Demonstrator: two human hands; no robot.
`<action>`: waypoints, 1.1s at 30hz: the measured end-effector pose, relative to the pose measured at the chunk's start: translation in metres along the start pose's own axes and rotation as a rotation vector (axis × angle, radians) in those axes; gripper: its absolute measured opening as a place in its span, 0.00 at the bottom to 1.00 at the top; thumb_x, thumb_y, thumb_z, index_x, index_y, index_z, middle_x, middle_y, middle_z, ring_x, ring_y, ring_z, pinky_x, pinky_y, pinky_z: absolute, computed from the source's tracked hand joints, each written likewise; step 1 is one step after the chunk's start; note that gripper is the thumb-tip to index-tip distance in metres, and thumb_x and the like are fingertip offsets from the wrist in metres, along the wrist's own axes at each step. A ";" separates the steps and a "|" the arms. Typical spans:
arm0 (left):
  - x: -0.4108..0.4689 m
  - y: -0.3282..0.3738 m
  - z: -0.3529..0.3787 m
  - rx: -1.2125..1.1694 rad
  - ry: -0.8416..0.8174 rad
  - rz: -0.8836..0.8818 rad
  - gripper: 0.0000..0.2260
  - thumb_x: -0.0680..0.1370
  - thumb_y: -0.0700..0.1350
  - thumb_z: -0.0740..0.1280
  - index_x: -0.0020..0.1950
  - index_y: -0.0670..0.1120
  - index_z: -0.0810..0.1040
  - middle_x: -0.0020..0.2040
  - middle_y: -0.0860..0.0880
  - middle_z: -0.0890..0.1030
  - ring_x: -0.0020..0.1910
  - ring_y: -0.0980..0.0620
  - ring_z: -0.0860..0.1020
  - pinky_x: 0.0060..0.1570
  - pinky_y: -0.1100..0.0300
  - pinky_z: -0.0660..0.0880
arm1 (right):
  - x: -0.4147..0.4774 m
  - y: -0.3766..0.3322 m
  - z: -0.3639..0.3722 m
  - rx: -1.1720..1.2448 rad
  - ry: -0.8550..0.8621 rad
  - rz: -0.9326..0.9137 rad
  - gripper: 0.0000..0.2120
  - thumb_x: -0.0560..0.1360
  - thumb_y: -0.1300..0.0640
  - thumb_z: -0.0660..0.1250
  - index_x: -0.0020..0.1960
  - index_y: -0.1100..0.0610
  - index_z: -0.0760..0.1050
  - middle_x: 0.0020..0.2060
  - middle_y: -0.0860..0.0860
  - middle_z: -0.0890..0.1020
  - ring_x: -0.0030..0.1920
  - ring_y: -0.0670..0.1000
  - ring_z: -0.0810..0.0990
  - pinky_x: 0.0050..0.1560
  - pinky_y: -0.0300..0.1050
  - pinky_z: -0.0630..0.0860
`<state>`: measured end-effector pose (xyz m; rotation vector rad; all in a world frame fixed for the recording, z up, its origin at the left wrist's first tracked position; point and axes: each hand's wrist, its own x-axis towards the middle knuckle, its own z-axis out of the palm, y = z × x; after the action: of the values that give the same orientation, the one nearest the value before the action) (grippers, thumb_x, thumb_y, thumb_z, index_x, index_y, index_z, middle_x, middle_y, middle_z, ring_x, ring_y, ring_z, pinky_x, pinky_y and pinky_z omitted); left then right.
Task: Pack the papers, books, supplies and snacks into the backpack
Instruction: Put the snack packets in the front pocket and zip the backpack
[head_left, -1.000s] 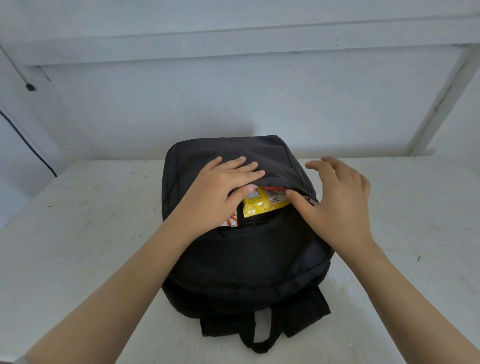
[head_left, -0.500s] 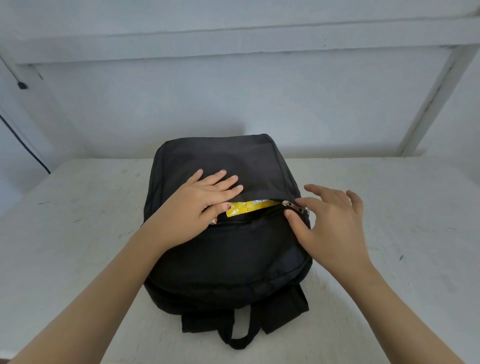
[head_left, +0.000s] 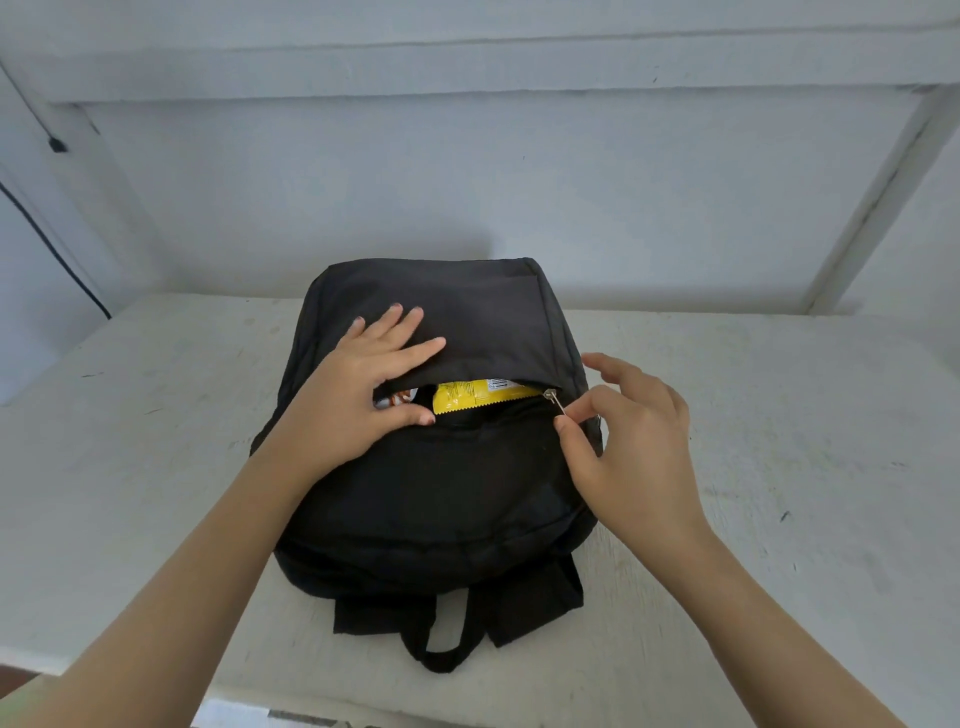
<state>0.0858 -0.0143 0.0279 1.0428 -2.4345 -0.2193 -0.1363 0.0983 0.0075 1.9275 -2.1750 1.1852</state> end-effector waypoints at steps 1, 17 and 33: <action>0.000 -0.001 0.000 0.013 0.013 -0.020 0.34 0.70 0.46 0.74 0.70 0.55 0.59 0.72 0.56 0.54 0.73 0.59 0.47 0.67 0.70 0.36 | 0.000 0.000 0.000 0.005 -0.005 -0.004 0.05 0.69 0.59 0.72 0.37 0.53 0.77 0.62 0.52 0.77 0.61 0.54 0.74 0.65 0.52 0.58; -0.003 0.104 0.031 -0.098 0.072 -0.382 0.14 0.76 0.58 0.61 0.38 0.51 0.75 0.31 0.53 0.75 0.32 0.58 0.74 0.34 0.65 0.69 | -0.001 0.006 0.005 0.033 0.009 -0.107 0.05 0.72 0.52 0.69 0.44 0.53 0.79 0.65 0.53 0.75 0.63 0.55 0.73 0.63 0.52 0.59; 0.006 0.118 0.062 0.055 0.235 -0.331 0.06 0.78 0.49 0.63 0.42 0.48 0.71 0.30 0.55 0.69 0.29 0.58 0.70 0.32 0.64 0.69 | 0.019 0.043 -0.005 0.234 -0.117 -0.165 0.20 0.74 0.46 0.58 0.64 0.48 0.74 0.65 0.49 0.73 0.65 0.48 0.69 0.66 0.57 0.67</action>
<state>-0.0233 0.0608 0.0145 1.4093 -2.0617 -0.1287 -0.1797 0.0834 -0.0026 2.2710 -1.9548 1.3839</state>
